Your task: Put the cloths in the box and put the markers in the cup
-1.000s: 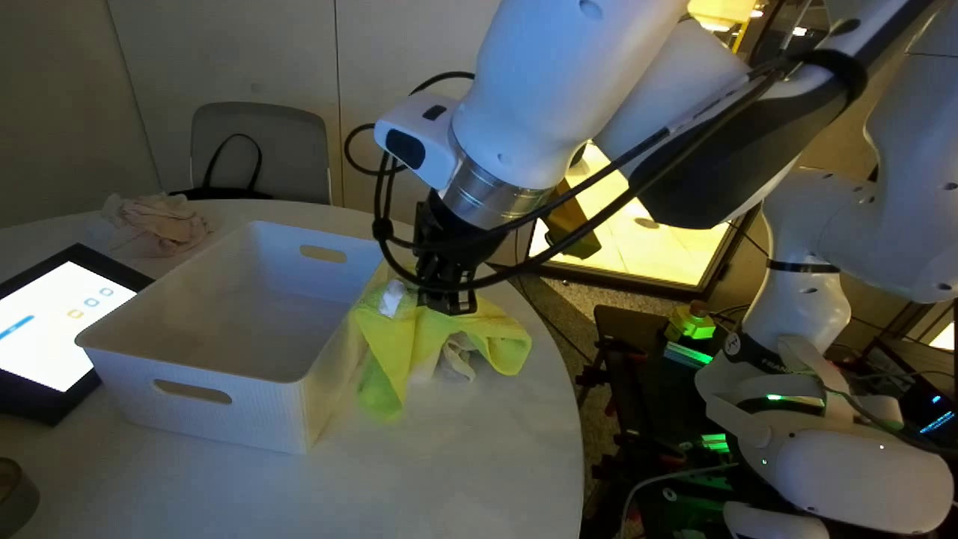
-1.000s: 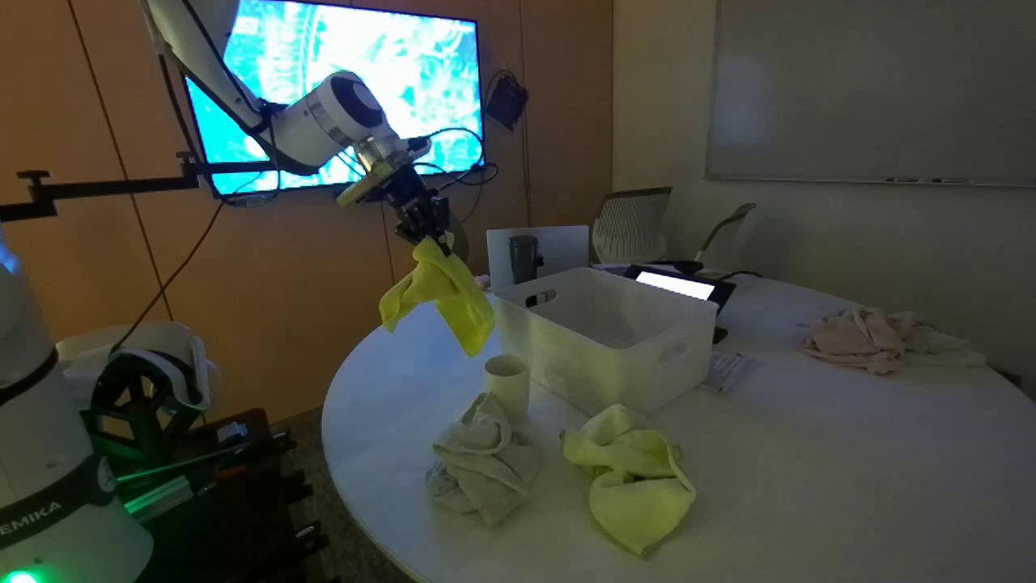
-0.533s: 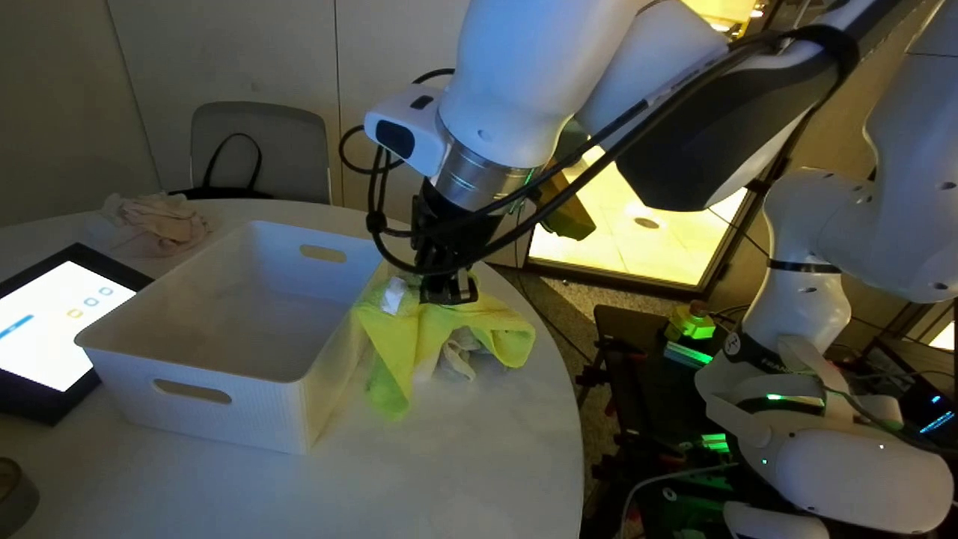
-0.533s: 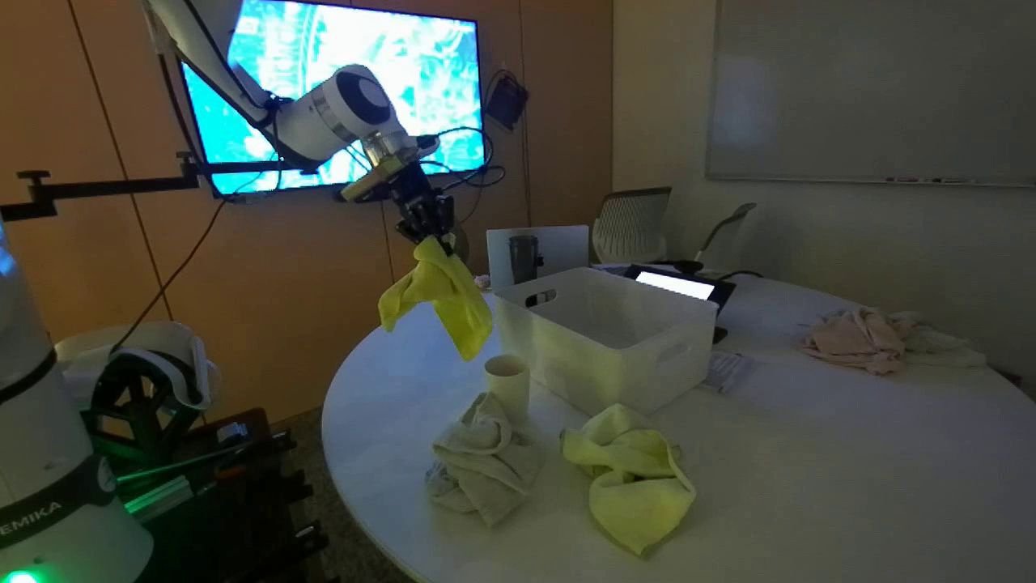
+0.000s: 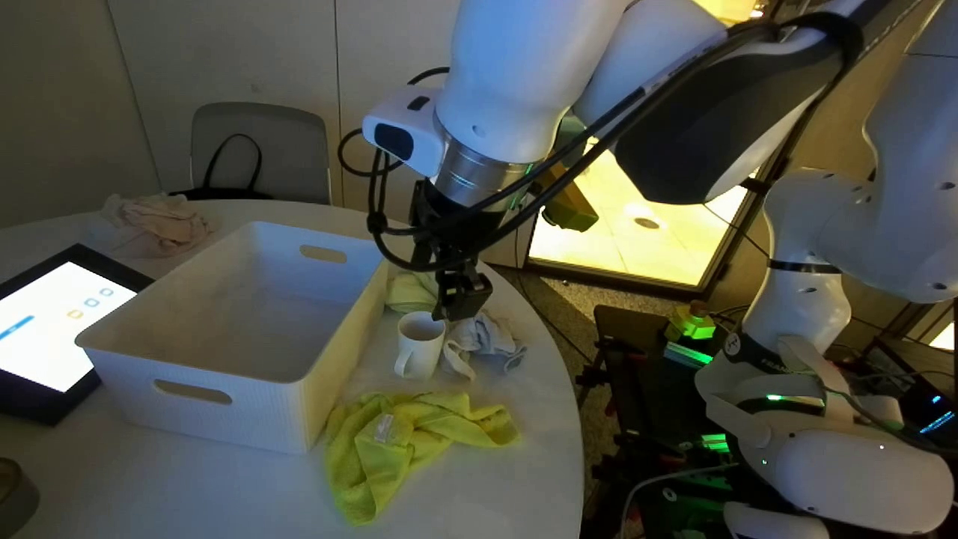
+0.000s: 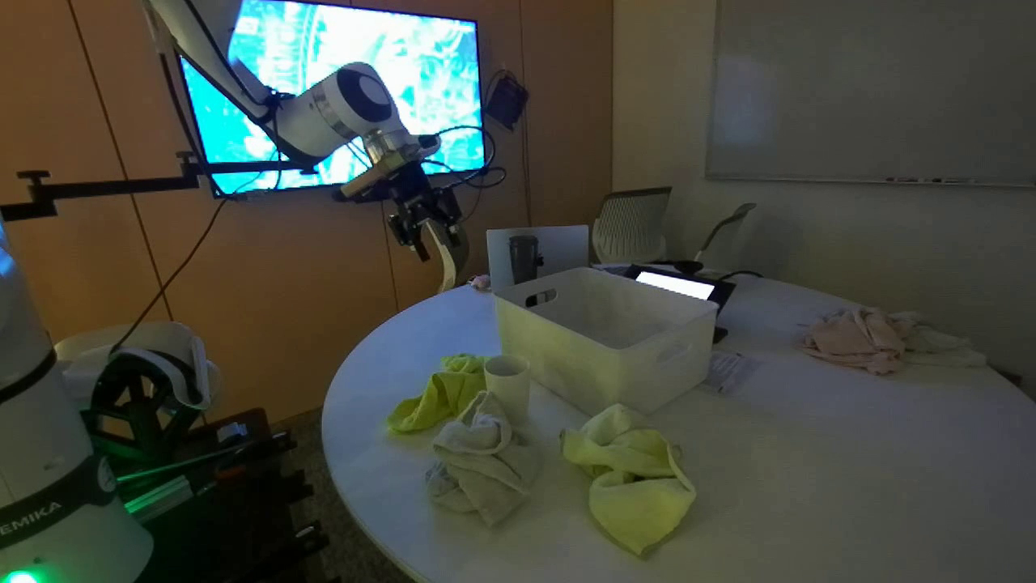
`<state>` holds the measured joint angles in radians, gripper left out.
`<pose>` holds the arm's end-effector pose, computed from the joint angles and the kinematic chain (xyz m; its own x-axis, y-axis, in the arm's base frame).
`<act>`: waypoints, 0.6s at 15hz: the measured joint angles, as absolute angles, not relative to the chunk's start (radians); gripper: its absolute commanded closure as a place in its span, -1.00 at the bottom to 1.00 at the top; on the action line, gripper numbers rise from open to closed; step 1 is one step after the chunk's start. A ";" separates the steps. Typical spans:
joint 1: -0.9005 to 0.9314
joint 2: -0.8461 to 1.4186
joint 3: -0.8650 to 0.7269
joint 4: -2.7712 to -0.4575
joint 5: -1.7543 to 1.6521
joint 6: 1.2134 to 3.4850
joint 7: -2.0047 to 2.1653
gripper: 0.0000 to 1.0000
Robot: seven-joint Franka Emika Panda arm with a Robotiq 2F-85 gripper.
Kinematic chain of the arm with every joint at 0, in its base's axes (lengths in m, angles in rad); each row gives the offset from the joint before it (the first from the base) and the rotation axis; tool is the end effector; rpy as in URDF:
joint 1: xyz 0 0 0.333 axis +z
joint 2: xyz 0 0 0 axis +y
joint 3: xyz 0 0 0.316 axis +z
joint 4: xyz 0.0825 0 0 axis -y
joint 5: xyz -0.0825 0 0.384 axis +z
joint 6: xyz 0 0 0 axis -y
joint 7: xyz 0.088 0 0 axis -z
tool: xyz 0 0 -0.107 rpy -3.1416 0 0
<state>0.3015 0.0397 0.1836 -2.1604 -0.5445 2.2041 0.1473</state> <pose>0.4908 0.2382 0.3837 0.7878 0.6160 -0.0011 0.5601 -0.7156 0.4174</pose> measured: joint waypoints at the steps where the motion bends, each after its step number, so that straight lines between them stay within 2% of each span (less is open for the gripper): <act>1: 0.301 0.041 0.184 -2.160 -0.542 2.201 0.139 -1.00; 9: 0.279 0.221 0.179 -2.179 -0.576 2.263 0.054 -1.00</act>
<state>0.2793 0.2205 0.1792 -2.1792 -0.5761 2.2626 0.0541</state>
